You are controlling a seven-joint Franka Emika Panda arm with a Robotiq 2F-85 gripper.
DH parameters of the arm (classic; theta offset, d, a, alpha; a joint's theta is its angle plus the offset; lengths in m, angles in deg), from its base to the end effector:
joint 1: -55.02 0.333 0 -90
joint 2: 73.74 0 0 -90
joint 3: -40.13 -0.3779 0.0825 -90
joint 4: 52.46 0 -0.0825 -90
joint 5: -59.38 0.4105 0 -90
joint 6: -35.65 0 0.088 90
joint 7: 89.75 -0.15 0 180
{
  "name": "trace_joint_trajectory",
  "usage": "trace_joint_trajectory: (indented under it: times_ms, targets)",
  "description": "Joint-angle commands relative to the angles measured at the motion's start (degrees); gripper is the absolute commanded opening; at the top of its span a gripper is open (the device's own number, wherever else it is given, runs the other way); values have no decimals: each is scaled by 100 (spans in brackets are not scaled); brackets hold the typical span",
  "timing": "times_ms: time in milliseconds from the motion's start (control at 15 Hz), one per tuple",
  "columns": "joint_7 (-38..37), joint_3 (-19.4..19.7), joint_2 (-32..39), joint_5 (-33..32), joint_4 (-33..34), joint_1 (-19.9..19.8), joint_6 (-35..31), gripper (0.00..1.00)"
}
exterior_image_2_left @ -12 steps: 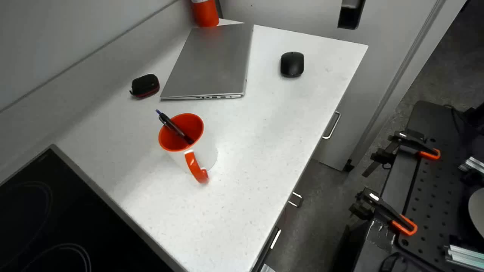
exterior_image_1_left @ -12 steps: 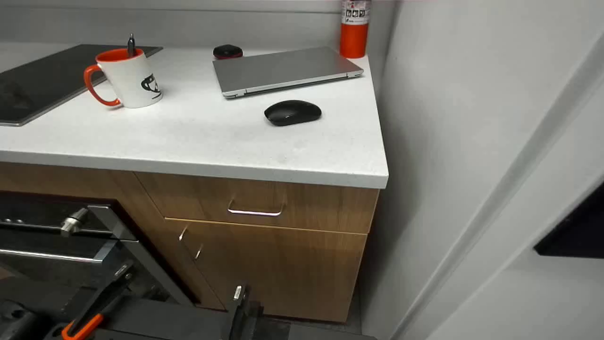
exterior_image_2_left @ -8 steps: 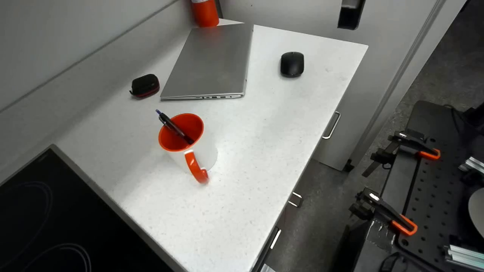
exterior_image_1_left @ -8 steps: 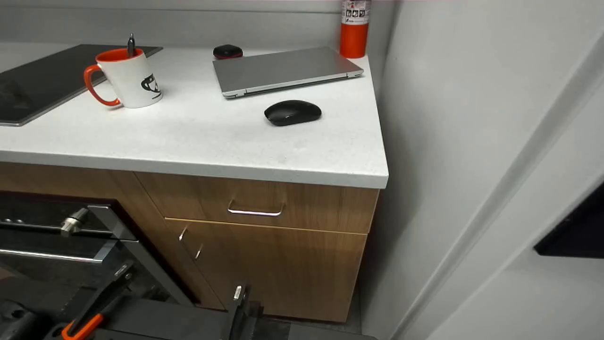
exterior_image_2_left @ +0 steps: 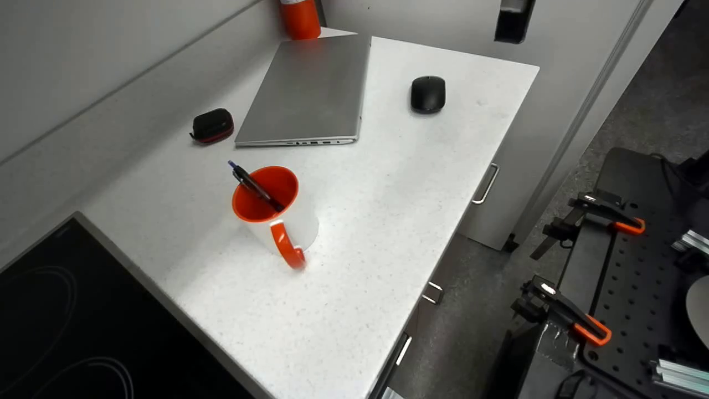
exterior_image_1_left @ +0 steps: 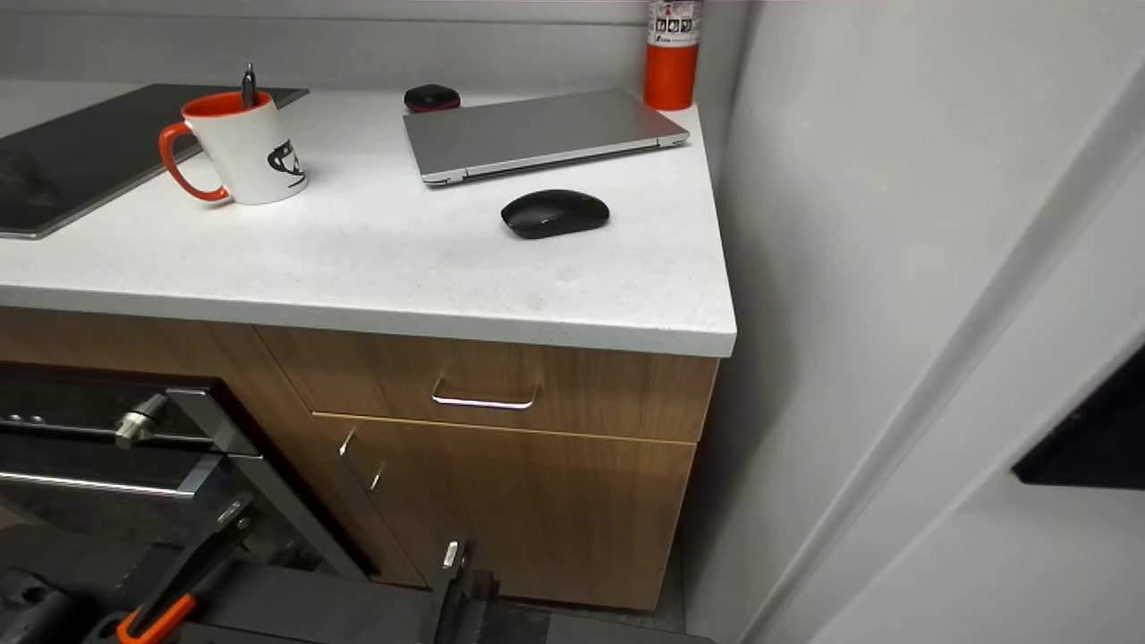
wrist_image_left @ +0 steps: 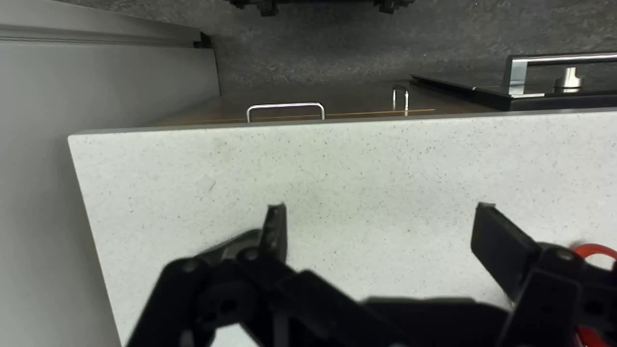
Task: Put the pen on the table
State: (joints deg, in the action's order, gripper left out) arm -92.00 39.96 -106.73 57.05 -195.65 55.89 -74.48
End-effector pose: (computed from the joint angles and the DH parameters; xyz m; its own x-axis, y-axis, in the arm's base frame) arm 0.3650 0.0022 0.4806 1.0000 -0.0076 0.0000 -0.0076 -0.9992 0.0398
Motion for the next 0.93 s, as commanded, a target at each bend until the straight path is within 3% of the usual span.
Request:
trace_joint_trajectory:
  times_ms: [0,467,667,800,867]
  targets:
    - [15,-31,2,19,11,-34,13,100]
    - [171,-23,357,1259,37,487,-1850,100]
    - [193,-282,731,1399,113,745,-2685,100]
    - [215,-369,984,1444,249,915,-2823,100]
    - [61,-374,693,1218,60,740,-2641,100]
